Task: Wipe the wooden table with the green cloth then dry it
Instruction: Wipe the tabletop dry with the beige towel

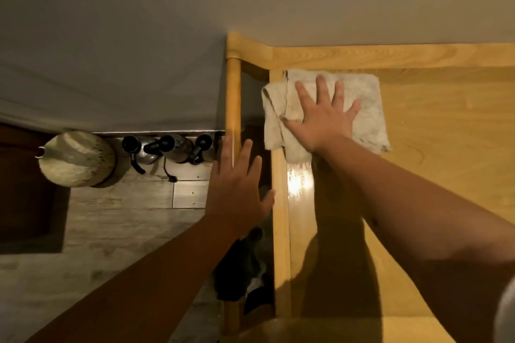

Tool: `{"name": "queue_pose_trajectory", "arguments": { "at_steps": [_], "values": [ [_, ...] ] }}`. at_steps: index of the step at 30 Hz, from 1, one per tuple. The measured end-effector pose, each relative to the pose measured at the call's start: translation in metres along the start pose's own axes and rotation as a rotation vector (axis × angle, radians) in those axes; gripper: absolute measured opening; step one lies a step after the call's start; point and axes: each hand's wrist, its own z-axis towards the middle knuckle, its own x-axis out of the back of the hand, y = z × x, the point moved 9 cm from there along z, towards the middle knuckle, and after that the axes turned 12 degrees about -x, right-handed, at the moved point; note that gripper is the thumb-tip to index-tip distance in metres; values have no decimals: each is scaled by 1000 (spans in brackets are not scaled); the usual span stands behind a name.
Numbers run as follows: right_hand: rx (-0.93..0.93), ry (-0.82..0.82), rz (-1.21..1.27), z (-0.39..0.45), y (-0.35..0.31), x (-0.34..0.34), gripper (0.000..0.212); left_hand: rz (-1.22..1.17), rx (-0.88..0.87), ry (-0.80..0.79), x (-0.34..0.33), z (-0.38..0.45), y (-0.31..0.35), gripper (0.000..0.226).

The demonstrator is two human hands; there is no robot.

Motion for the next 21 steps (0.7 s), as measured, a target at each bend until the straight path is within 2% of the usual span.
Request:
{"name": "queue_pose_trajectory", "arguments": {
  "at_steps": [6, 12, 16, 21],
  "values": [
    [-8, 15, -5, 70, -24, 19, 85, -5, 18, 23, -4, -2, -2, 89],
    [10, 10, -39, 73, -25, 24, 79, -28, 64, 51, 1, -2, -2, 84],
    [52, 3, -48, 36, -16, 14, 67, -55, 66, 29, 1, -1, -1, 81],
    [79, -35, -43, -62, 4, -11, 67, -79, 67, 44, 11, -4, 1, 75]
  ]
}}
